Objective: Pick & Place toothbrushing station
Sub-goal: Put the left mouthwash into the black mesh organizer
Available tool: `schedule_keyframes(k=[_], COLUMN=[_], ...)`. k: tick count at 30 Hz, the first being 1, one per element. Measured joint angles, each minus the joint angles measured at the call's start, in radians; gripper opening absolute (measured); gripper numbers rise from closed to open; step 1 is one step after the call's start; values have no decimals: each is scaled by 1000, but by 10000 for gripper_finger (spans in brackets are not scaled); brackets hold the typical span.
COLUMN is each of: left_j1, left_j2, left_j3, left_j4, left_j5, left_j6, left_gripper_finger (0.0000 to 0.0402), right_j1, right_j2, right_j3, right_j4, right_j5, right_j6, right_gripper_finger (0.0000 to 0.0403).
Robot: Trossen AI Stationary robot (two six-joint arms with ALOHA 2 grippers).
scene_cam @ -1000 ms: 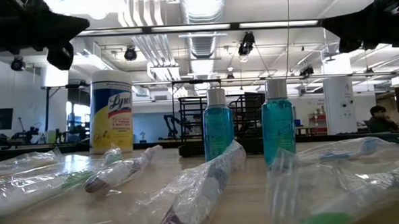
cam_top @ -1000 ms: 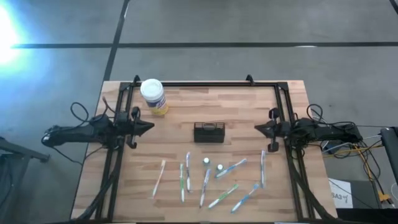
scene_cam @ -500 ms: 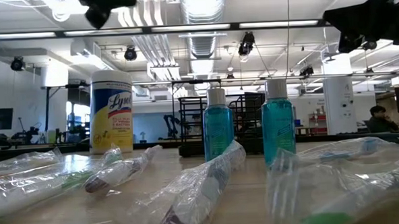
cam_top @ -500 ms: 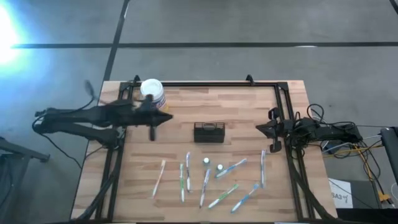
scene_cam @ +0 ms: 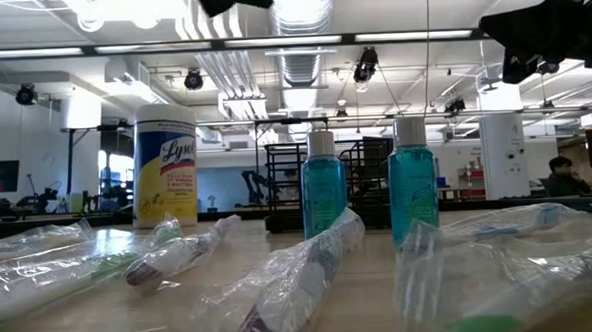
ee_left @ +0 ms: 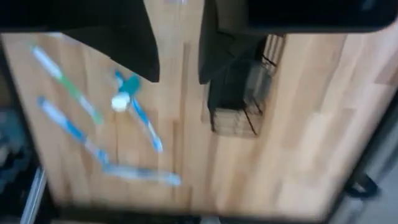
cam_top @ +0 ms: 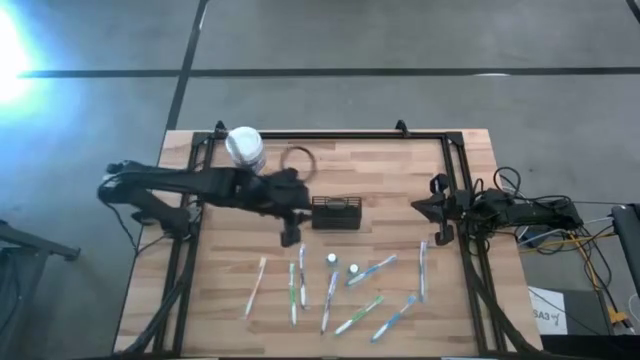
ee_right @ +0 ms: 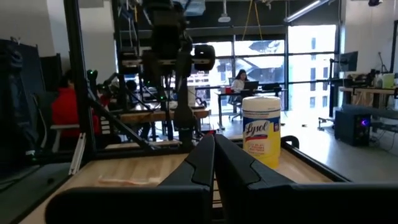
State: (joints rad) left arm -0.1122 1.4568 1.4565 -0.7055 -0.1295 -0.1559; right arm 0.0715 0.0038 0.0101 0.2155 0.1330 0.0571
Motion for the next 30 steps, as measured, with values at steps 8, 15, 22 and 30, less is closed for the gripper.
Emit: schedule_keyframes(k=[8,15,22,30], left_j1=[-66,-73,-74,-73], left_j2=[342,539,600,629], left_j3=[398,568,573,533], left_j4=[-290,-373,-391,-389], left_j5=[15,147,177,180], left_j6=[51,122,123,121], left_gripper_finger=[180,199,202,202], right_j1=[0,-1,0,0], right_j2=[21,31,33,39], right_j3=[0,-1,-1,-1], right_j4=[-11,-23,-30,-41], right_j5=[0,0,0,0], right_j6=[42,41,41,45], right_gripper_finger=[8,8,8,8])
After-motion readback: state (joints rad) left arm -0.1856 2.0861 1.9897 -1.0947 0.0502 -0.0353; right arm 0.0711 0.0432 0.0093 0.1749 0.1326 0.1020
